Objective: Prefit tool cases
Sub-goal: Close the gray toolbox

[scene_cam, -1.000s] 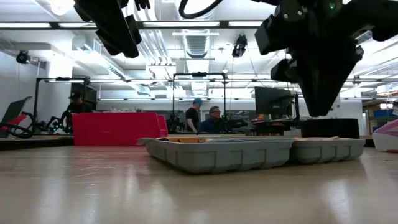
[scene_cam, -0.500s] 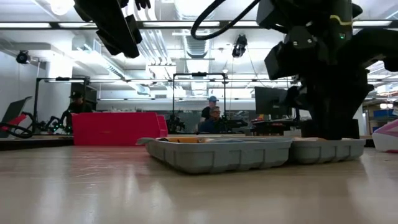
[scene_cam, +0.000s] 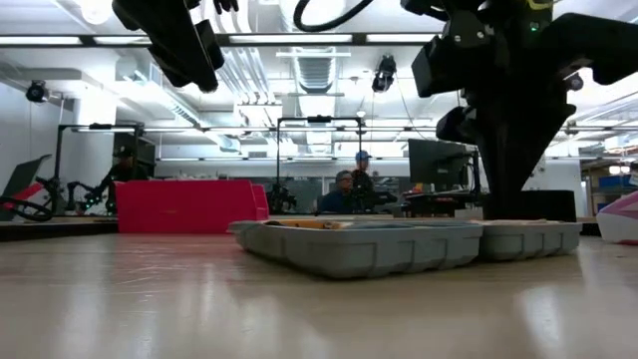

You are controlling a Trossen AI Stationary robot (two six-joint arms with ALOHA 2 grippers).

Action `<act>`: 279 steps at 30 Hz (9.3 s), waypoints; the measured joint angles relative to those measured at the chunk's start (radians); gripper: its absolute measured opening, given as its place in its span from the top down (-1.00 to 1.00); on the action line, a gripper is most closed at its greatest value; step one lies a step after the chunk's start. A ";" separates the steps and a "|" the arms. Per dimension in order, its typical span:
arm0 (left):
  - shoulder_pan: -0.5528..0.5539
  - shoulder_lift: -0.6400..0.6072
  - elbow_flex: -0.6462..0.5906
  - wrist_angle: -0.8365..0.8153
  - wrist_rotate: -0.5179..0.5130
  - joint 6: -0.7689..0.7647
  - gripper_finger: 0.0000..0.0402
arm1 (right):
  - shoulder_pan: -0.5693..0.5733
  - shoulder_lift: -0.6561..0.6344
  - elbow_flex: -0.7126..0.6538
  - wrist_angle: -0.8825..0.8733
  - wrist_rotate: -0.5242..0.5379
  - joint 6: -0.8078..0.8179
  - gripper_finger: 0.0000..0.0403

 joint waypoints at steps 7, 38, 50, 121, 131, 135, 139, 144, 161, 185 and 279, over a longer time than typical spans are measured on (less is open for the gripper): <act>-0.032 0.016 -0.010 0.002 0.001 0.030 0.43 | 0.000 -0.001 0.004 -0.028 0.000 0.000 0.81; -0.159 0.381 -0.011 0.192 -0.343 0.467 0.43 | -0.155 -0.164 -0.173 0.015 0.071 0.255 0.77; -0.162 0.425 -0.007 0.210 -0.428 0.482 0.35 | -0.230 -0.186 -0.201 0.023 0.078 0.347 0.63; -0.201 0.422 -0.092 0.485 -0.549 0.737 0.81 | -0.251 -0.293 -0.278 0.065 0.132 0.523 0.66; -0.212 0.422 -0.092 0.471 -0.581 0.742 0.35 | -0.251 -0.326 -0.277 0.062 0.133 0.533 0.58; -0.204 0.422 -0.094 0.482 -0.583 0.759 0.25 | -0.251 -0.326 -0.277 0.060 0.142 0.534 0.61; -0.185 0.422 -0.094 0.499 -0.578 0.776 0.24 | -0.251 -0.326 -0.277 0.059 0.151 0.539 0.65; -0.164 0.422 -0.102 0.519 -0.531 0.797 0.32 | -0.248 -0.326 -0.277 0.060 0.151 0.539 0.67; -0.171 0.543 -0.060 0.537 -0.561 0.881 0.37 | -0.242 -0.326 -0.277 0.071 0.150 0.542 0.63; -0.174 0.518 -0.048 0.524 -0.657 0.839 0.52 | -0.235 -0.326 -0.277 0.090 0.143 0.542 0.65; -0.142 0.477 0.049 -0.033 -0.502 0.526 0.51 | -0.218 -0.159 -0.356 0.255 0.050 0.538 0.62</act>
